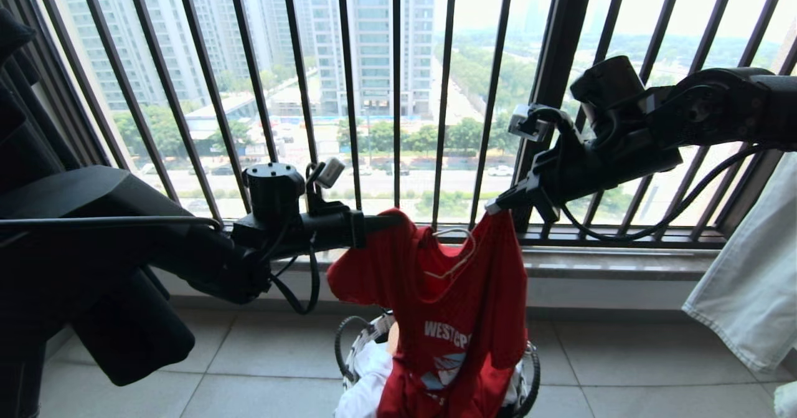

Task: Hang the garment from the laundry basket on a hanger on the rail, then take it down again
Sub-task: Hang the clothes on the clothes rack

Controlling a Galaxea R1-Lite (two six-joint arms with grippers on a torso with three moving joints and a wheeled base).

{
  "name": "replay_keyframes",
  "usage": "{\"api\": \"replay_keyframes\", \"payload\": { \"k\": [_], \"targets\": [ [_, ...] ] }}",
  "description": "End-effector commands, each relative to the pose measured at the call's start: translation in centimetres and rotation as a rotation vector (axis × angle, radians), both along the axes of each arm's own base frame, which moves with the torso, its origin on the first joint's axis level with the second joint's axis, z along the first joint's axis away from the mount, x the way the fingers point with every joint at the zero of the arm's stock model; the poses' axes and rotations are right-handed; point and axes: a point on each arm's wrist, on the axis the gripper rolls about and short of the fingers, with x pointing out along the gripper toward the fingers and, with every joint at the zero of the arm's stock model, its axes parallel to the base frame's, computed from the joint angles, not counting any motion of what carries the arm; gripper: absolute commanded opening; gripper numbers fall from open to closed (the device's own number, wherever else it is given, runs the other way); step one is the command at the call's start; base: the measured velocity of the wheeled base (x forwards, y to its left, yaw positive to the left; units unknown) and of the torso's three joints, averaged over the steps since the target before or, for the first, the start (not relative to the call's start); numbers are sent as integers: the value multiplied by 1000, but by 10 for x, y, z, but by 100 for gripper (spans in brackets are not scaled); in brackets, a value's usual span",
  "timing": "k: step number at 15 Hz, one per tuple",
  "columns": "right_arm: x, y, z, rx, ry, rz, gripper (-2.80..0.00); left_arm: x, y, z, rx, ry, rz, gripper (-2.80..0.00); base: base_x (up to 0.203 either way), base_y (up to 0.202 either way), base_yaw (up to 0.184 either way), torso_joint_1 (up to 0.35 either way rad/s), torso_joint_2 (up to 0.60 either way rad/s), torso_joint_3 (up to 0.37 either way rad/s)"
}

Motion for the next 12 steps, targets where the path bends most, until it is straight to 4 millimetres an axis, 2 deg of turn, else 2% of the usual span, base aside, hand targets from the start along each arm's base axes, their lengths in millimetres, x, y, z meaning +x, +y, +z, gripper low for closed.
{"api": "replay_keyframes", "payload": {
  "k": [1,2,3,6,8,10,12],
  "targets": [
    [6,0,-12,2,20,-6,-280,5,0,-15,20,11,1,-280,0,0,0,0,0,0],
    [6,-1,-13,5,17,-9,-280,6,0,-17,26,6,0,-280,0,0,0,0,0,0],
    [6,-2,-19,6,33,-16,-280,6,0,-21,38,-1,-3,0,0,0,0,0,0,0],
    [8,-5,-27,25,31,-29,-280,5,0,-25,47,2,-3,0,0,0,0,0,0,0],
    [7,-7,-34,41,18,-24,-280,6,0,-39,78,4,-6,0,0,0,0,0,0,0],
    [2,-10,-27,50,0,-26,-280,7,0,-45,89,4,-6,0,0,0,0,0,0,0],
    [1,-11,-29,53,17,-34,-280,7,0,-44,90,1,-7,0,0,0,0,0,0,0]
  ]
}}
